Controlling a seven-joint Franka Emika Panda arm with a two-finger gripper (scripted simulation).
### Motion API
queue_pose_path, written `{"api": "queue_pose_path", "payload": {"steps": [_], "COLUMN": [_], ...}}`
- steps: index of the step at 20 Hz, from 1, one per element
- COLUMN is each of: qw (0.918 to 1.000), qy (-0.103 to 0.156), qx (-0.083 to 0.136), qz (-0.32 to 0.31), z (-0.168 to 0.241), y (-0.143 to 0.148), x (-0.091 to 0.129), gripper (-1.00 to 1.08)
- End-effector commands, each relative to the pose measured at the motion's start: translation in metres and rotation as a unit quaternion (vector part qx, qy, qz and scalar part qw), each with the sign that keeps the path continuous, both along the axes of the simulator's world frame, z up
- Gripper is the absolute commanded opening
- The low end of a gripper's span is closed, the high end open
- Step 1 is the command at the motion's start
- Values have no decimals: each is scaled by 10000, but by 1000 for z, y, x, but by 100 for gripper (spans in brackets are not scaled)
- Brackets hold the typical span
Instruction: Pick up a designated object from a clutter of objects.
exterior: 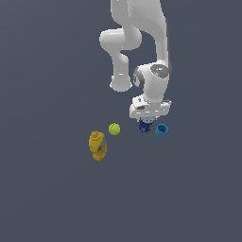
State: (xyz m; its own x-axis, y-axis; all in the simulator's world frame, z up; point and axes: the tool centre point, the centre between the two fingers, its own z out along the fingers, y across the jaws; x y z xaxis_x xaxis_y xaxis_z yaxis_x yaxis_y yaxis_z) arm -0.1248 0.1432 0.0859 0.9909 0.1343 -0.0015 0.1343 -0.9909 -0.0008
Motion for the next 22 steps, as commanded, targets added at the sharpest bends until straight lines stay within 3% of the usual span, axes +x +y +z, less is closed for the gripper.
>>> {"api": "queue_pose_path", "payload": {"steps": [1, 9, 10, 22], "qw": [10000, 10000, 10000, 10000], "qy": [-3, -7, -7, -4], "qx": [1, -1, -1, -4], "qz": [0, 2, 2, 0], "z": [-8, -12, -12, -11], "y": [0, 0, 0, -1], "x": [0, 1, 1, 1], "gripper": [100, 100, -100, -100]}}
